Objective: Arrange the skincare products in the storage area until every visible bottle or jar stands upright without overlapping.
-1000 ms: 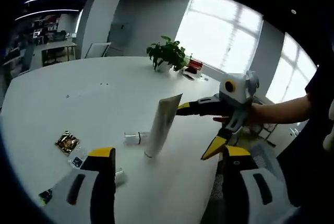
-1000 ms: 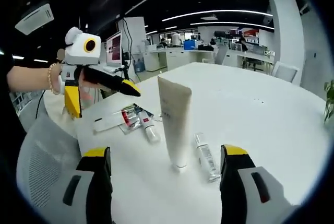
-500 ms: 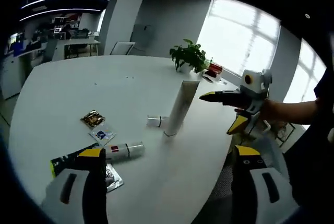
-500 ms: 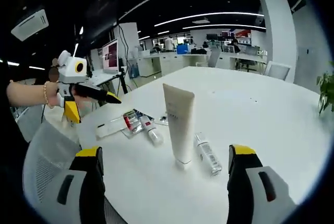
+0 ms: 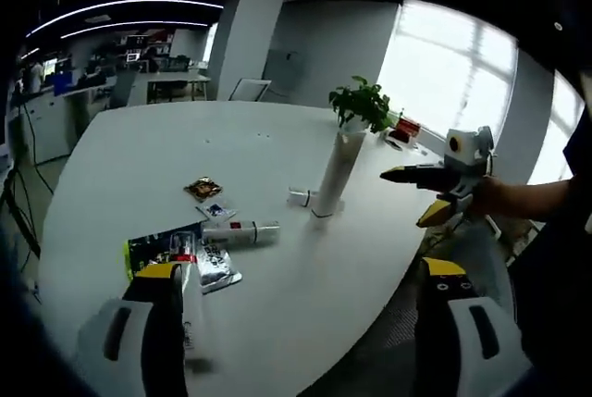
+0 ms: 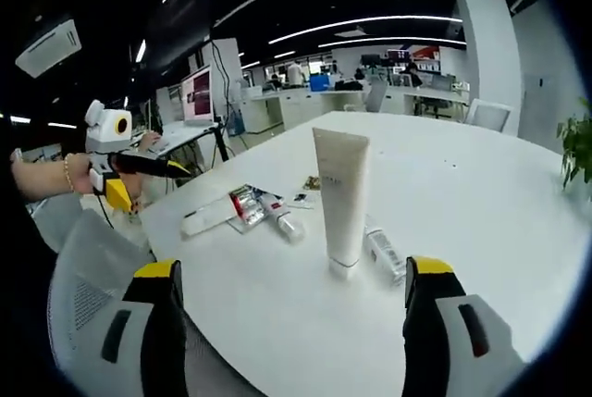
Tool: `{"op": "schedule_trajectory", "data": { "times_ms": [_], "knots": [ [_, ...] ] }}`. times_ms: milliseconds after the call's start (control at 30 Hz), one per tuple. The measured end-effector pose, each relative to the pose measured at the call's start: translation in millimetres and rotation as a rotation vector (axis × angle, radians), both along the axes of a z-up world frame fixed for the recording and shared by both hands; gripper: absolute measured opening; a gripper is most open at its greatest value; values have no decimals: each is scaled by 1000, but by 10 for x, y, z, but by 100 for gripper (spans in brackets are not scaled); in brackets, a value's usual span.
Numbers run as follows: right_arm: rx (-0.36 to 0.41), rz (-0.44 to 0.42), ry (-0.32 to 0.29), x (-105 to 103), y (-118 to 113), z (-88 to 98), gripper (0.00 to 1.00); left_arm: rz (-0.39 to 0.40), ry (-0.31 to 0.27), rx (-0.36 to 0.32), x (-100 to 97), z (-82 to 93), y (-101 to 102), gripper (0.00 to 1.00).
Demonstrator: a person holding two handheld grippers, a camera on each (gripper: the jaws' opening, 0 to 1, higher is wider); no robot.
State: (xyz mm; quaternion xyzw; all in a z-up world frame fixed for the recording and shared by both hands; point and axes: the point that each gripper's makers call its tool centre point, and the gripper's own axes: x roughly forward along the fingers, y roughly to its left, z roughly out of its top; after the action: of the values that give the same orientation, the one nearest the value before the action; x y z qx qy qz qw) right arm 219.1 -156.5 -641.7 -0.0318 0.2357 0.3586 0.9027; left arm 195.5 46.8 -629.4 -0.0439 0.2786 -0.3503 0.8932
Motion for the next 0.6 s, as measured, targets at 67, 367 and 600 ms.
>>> {"op": "schedule_trajectory", "data": {
  "times_ms": [67, 367, 600],
  "knots": [
    [11, -7, 0, -38, 13, 28, 99, 14, 8, -4, -34, -35, 35, 99],
    [16, -43, -4, -140, -7, 0, 99, 68, 24, -12, -148, -53, 141, 99],
    [2, -69, 9, -179, -90, -78, 98, 53, 48, 3, -219, -125, 143, 98]
  ]
}}
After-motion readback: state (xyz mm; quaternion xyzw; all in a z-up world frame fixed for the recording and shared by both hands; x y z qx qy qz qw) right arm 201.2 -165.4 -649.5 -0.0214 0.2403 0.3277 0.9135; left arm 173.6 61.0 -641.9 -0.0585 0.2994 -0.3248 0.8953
